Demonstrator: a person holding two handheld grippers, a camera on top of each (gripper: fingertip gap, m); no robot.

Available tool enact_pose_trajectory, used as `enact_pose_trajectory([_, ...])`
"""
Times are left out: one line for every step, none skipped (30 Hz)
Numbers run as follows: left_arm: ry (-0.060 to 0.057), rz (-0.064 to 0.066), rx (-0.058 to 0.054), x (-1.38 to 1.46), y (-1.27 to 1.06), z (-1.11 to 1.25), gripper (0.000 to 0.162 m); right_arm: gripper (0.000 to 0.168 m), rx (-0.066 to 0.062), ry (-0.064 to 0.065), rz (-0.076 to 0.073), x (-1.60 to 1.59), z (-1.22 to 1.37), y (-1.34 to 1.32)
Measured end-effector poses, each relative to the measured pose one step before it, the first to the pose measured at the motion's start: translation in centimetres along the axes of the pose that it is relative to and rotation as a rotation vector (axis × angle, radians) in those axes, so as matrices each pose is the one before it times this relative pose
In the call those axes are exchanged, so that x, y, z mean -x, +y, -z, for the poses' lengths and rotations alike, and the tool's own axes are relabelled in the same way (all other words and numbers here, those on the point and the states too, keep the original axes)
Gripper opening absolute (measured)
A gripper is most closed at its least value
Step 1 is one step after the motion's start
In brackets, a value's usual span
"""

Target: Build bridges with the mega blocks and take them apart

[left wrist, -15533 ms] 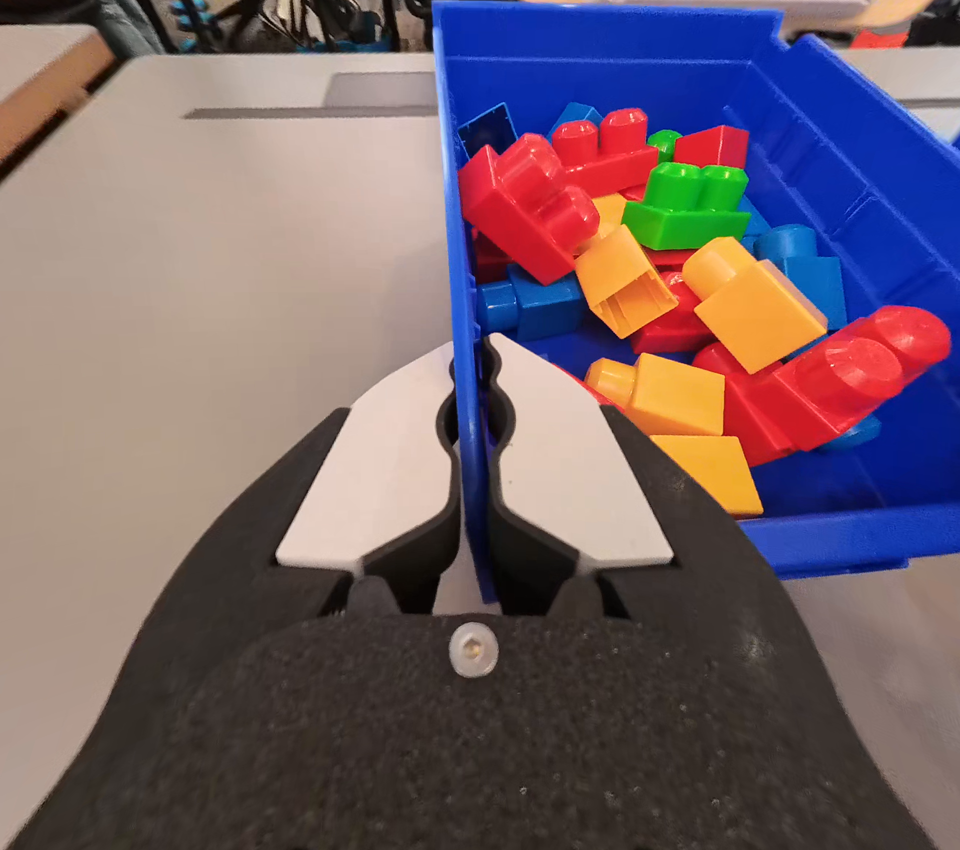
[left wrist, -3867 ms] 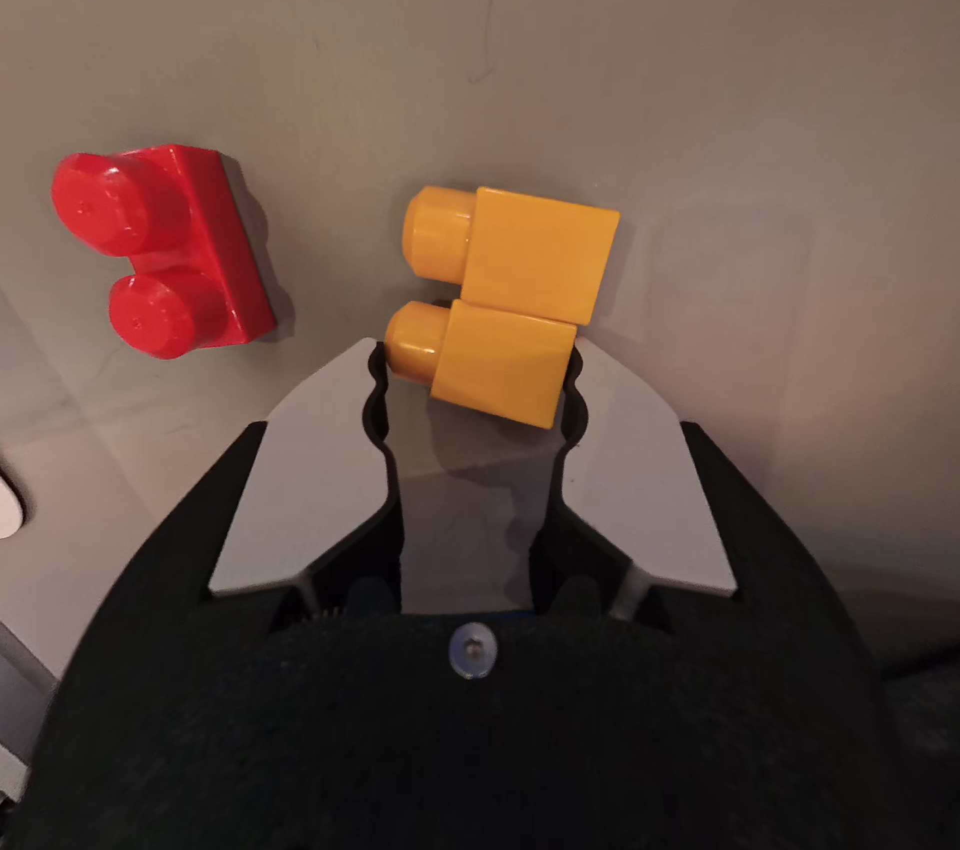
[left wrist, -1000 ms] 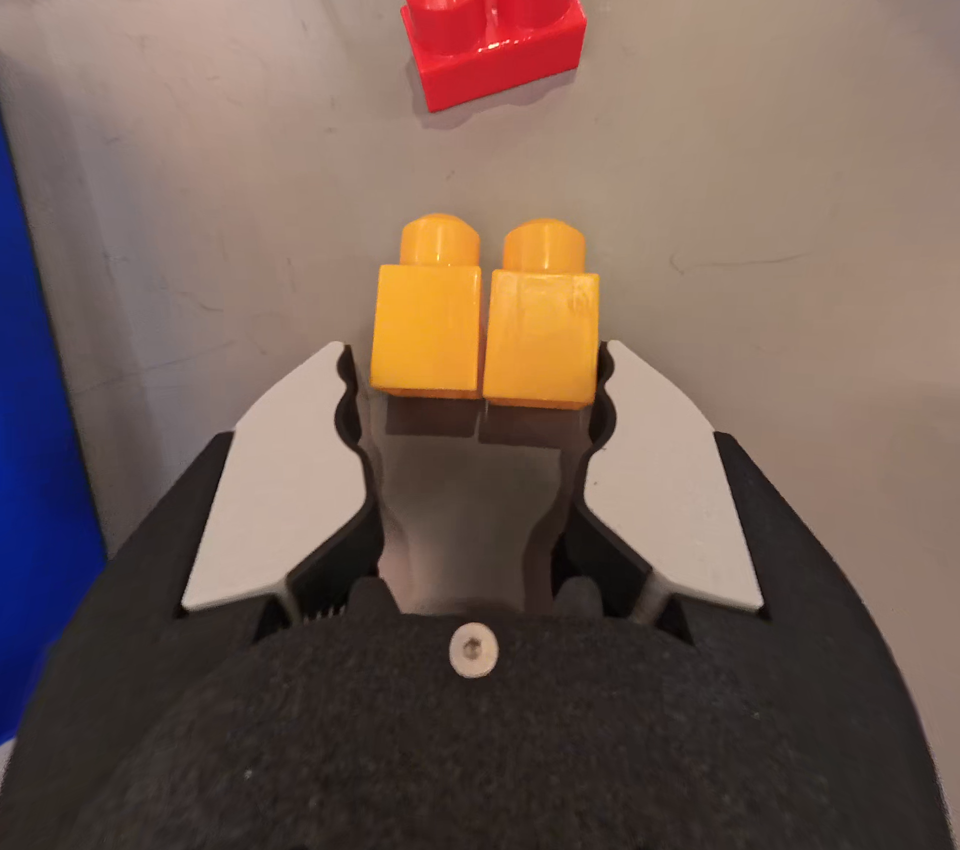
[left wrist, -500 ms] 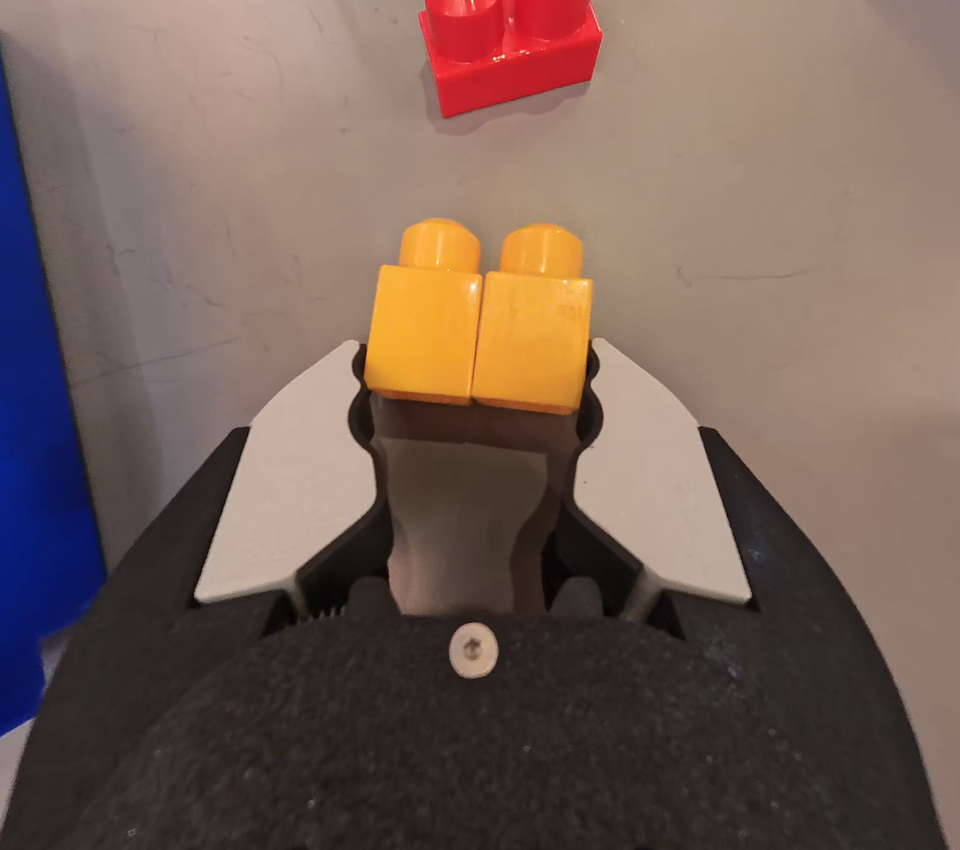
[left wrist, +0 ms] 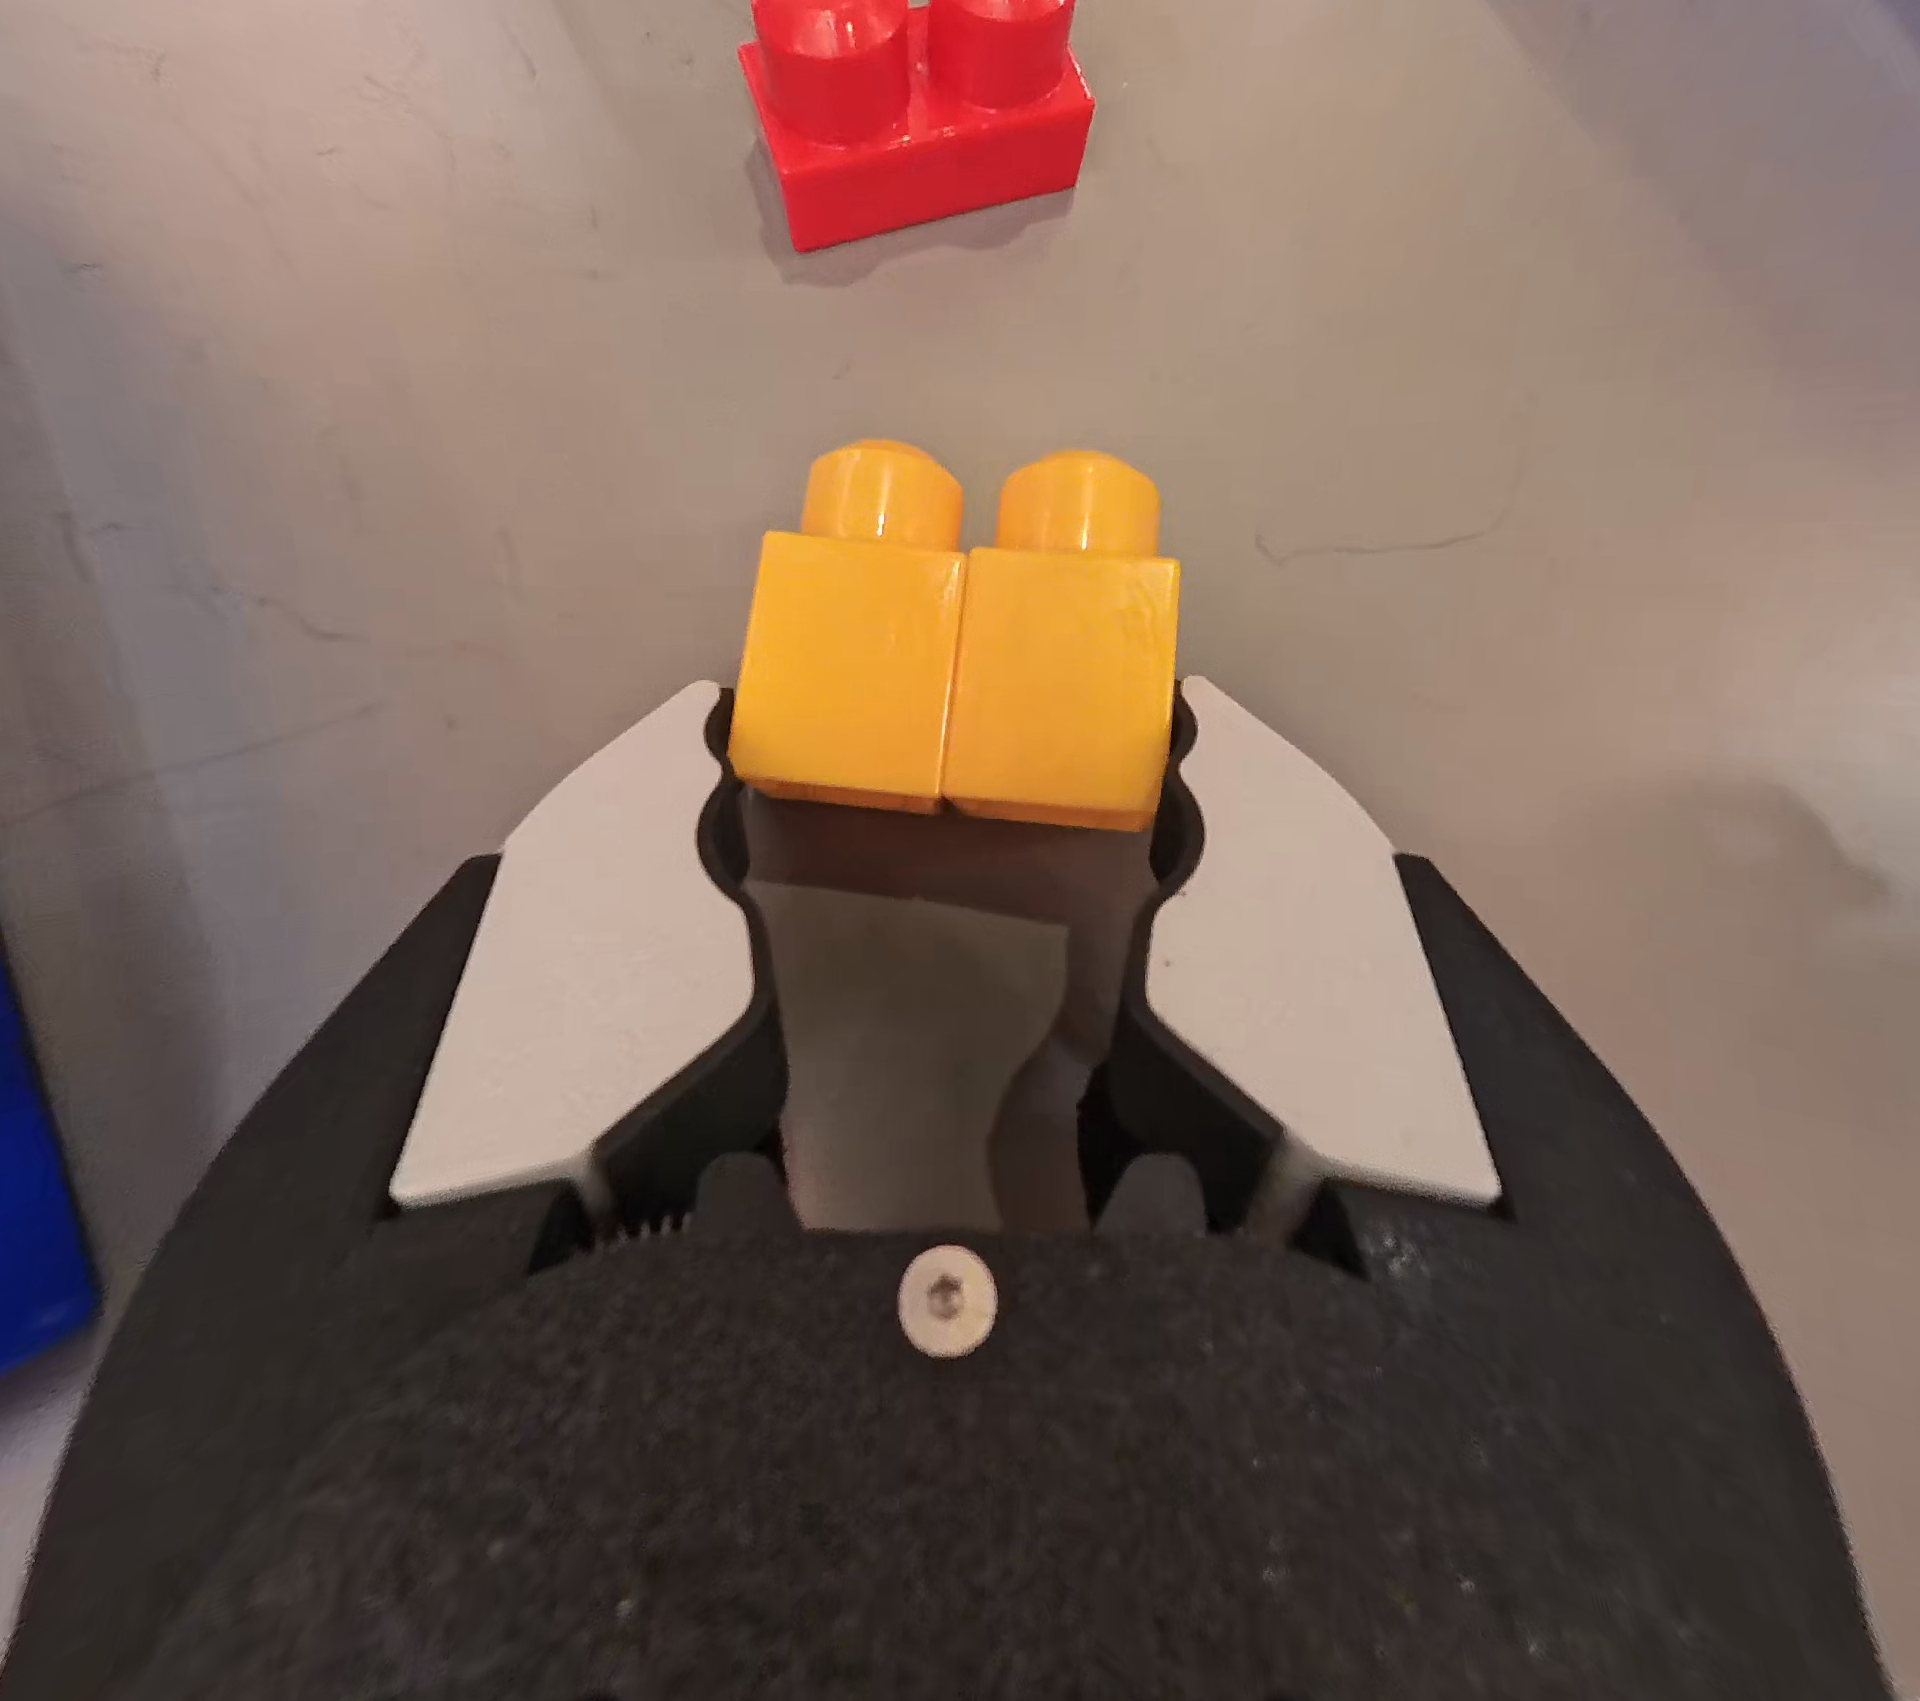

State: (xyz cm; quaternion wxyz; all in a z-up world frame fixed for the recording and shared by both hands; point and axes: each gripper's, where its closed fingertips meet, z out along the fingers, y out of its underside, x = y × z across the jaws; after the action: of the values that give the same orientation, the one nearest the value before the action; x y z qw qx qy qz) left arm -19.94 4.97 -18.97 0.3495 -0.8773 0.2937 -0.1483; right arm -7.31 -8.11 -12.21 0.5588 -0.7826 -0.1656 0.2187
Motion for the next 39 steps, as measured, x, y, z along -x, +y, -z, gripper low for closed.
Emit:
enact_pose_trajectory([0.0135,0.0009,-0.0073,-0.129,-0.067,0.094,0.076,0.031,-0.0005,-0.0008,-0.0012,0.002,0.007,-0.007])
enact_pose_trajectory([0.0133,0.0054,-0.0178,-0.105,-0.203,0.2,0.076,0.031,-0.0004,-0.0004,-0.001,-0.004,0.008,-0.004])
enact_pose_trajectory([0.0067,-0.0007,-0.0091,-0.037,-0.134,0.199,0.076,0.031,-0.0004,0.0005,-0.0014,-0.028,0.002,0.001])
enact_pose_trajectory([0.0027,-0.0065,-0.0141,-0.022,-0.254,0.261,0.076,0.031,-0.0002,-0.0001,-0.001,0.0,0.004,-0.003])
enact_pose_trajectory([-0.0029,-0.0074,-0.015,0.013,-0.294,0.298,0.076,0.031,0.0006,-0.0012,-0.0007,0.006,0.001,0.005])
enact_pose_trajectory([-0.0027,-0.0094,-0.0043,-0.008,-0.2,0.279,0.076,0.031,0.001,0.0,-0.0012,-0.016,-0.014,0.013])
enact_pose_trajectory([-0.0009,-0.0092,-0.012,-0.02,-0.289,0.333,0.076,0.031,0.0001,-0.0001,-0.0009,-0.001,0.006,0.002])
enact_pose_trajectory([-0.002,-0.0089,-0.0138,-0.011,-0.298,0.387,0.076,0.031,-0.0005,-0.0006,-0.0006,0.004,0.002,-0.006])
enact_pose_trajectory([-0.003,-0.0089,-0.0165,0.018,-0.299,0.45,0.076,0.031,-0.0007,0.0007,-0.0014,-0.016,0.005,-0.009])
enact_pose_trajectory([0.0025,-0.0122,-0.0207,-0.066,-0.321,0.517,0.076,0.031,-0.0007,0.0002,-0.002,-0.029,0.005,-0.003])
enact_pose_trajectory([0.0081,-0.0173,-0.0252,-0.161,-0.327,0.587,0.076,0.031,-0.0007,-0.0018,-0.0013,0.015,0.006,-0.008])
enact_pose_trajectory([0.0055,-0.0191,-0.026,-0.111,-0.314,0.643,0.076,0.031,-0.0006,-0.002,0.0007,0.032,0.014,-0.011])
enact_pose_trajectory([0.0091,-0.0247,-0.0261,-0.143,-0.295,0.688,0.076,0.031,-0.0002,-0.0017,0.0029,0.049,-0.001,-0.016])
enact_pose_trajectory([0.0075,-0.0308,-0.0253,-0.095,-0.277,0.693,0.076,0.031,0.001,-0.0017,0.0052,0.068,-0.012,-0.01])
enact_pose_trajectory([-0.0043,-0.0315,-0.0137,0.113,-0.097,0.638,0.076,0.032,0.0022,-0.001,0.0077,0.064,-0.003,-0.001])
enact_pose_trajectory([-0.0042,-0.029,-0.0071,0.142,0.032,0.563,0.076,0.032,0.0009,0.0013,0.0073,0.033,-0.036,-0.048])
enact_pose_trajectory([0.0036,-0.0208,-0.0104,0.043,0.064,0.528,0.076,0.032,-0.0027,-0.003,0.0018,0.094,-0.056,-0.151])
enact_pose_trajectory([0.0039,-0.0059,-0.006,0.036,0.164,0.443,0.076,0.033,-0.0005,-0.0176,0.0048,0.28,-0.099,-0.252])
enact_pose_trajectory([0.0005,0.0079,-0.0005,0.096,0.271,0.346,0.076,0.034,0.005,-0.0161,0.0096,0.219,-0.111,-0.375])
enact_pose_trajectory([0.011,0.0101,-0.0028,-0.085,0.257,0.287,0.076,0.034,-0.002,-0.0102,0.0103,0.088,-0.139,-0.667])
enact_pose_trajectory([0.014,0.0052,-0.003,-0.19,0.265,0.225,0.076,0.035,-0.0059,-0.0188,0.0223,0.159,-0.217,-0.924])
enact_pose_trajectory([0.0043,-0.0074,-0.0007,-0.08,0.297,0.159,0.076,0.035,0.0124,-0.0259,0.0406,0.162,-0.401,-0.878])
enact_pose_trajectory([-0.0081,-0.0181,-0.0006,0.086,0.274,0.133,0.076,0.037,0.0506,-0.0256,0.0499,0.002,-0.639,-0.588])
enact_pose_trajectory([-0.0096,-0.0185,-0.0068,0.113,0.167,0.129,0.076,0.04,0.0891,-0.0294,0.0567,-0.082,-0.863,-0.338])
enact_pose_trajectory([-0.0006,-0.0093,-0.0097,0.021,0.08,0.129,0.076,0.043,0.1103,-0.0233,0.082,-0.27,-0.967,-0.269])
enact_pose_trajectory([0.0071,0.0018,-0.0097,-0.094,0.019,0.089,0.076,0.046,0.0971,0.018,0.1014,-0.96,-0.985,-0.569])
enact_pose_trajectory([0.0069,0.0067,-0.0098,-0.093,-0.009,0.058,0.076,0.048,0.0728,0.0408,0.103,-1.422,-1.046,-0.818])
enact_pose_trajectory([0.0085,0.0033,-0.0102,-0.133,-0.016,0.021,0.076,0.048,0.0533,0.0203,0.0913,-1.292,-1.25,-0.952])
enact_pose_trajectory([0.0082,0.0003,-0.0115,-0.15,-0.04,0.011,0.076,0.047,0.0356,-0.0033,0.068,-1.13,-1.496,-0.914])
enact_pose_trajectory([0.0066,-0.0008,-0.0092,-0.141,-0.023,0.007,0.076,0.044,0.0339,-0.0245,0.0446,-0.995,-1.758,-0.608])
enact_pose_trajectory([0.0077,-0.0026,-0.0033,-0.127,0.018,-0.003,0.076,0.042,0.0366,-0.0417,0.014,-0.868,-1.956,-0.302])
enact_pose_trajectory([0.0053,-0.0027,-0.0029,-0.074,0.02,0.012,0.076,0.042,0.035,-0.048,-0.0121,-0.817,-2.034,-0.06])
enact_pose_trajectory([0.0007,-0.0031,-0.0097,0.014,-0.052,0.062,0.076,0.042,0.0461,-0.0557,-0.0257,-0.652,-1.952,0.268])
enact_pose_trajectory([0.0053,-0.0046,-0.0039,-0.017,0.037,0.037,0.076,0.042,0.0513,-0.0546,-0.0257,-0.567,-1.704,0.38])
enact_pose_trajectory([0.004,-0.0021,0.0025,0.027,0.131,0.023,0.076,0.042,0.0459,-0.0264,-0.024,-0.776,-1.431,0.361])
enact_pose_trajectory([-0.003,0.0022,-0.0031,0.149,0.091,0.04,0.076,0.042,0.0334,-0.0031,-0.012,-0.763,-1.137,0.201])
enact_pose_trajectory([0.0023,0.0042,0.001,0.113,0.133,0.034,0.076,0.046,-0.0216,0.0352,0.0006,-0.985,-0.59,-0.507])
enact_pose_trajectory([0.0041,0.0064,0.005,0.114,0.153,-0.011,0.076,0.038,-0.0226,-0.0008,0.0014,-0.396,-0.298,-0.457])
enact_pose_trajectory([0.0013,0.0064,-0.0005,0.149,0.084,-0.02,0.076,0.039,-0.0053,-0.0059,-0.0213,-0.309,-0.243,-0.248])
